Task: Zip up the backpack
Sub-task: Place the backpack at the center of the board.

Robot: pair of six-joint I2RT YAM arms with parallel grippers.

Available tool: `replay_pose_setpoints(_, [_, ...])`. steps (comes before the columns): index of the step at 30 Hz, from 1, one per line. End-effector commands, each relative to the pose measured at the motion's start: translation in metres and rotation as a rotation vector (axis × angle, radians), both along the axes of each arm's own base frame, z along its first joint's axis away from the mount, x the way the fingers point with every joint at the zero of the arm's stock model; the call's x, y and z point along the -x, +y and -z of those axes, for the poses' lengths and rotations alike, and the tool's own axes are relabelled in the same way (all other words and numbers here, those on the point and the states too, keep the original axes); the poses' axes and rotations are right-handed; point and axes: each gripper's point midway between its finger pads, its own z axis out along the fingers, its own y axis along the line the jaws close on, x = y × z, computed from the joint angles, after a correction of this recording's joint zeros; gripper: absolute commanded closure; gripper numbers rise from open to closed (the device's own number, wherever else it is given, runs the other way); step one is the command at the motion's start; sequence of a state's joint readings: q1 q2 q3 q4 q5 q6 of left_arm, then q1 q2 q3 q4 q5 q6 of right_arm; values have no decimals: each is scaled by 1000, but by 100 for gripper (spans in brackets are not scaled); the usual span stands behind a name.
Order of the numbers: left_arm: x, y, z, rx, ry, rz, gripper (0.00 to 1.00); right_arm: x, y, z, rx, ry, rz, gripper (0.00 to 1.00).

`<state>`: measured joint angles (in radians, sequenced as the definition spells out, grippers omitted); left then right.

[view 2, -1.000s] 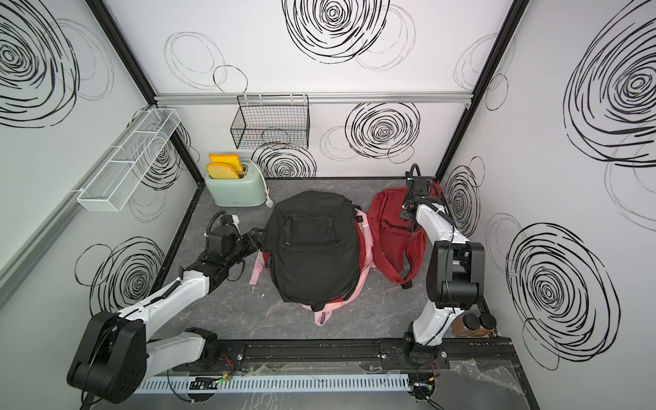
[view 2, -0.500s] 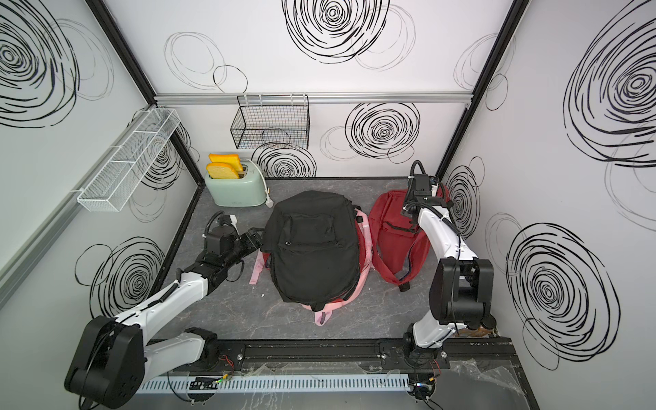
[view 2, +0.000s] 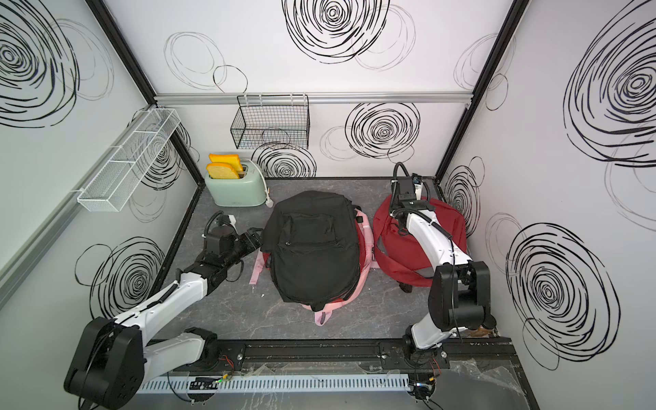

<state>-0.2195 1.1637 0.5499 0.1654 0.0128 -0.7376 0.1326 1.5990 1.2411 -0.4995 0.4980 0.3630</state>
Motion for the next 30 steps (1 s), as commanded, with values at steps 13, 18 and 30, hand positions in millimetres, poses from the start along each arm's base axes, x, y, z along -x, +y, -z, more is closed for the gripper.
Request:
replay_pose_setpoints(13, [-4, 13, -23, 40, -68, -35, 19, 12, 98, 161, -407, 288, -278, 3])
replay_pose_setpoints(18, [-5, 31, -14, 59, -38, -72, 19, 20, 132, 173, -484, 313, -355, 3])
replay_pose_setpoints(30, [-4, 39, 6, 51, 4, -93, 19, 31, 169, 183, -497, 352, -420, 4])
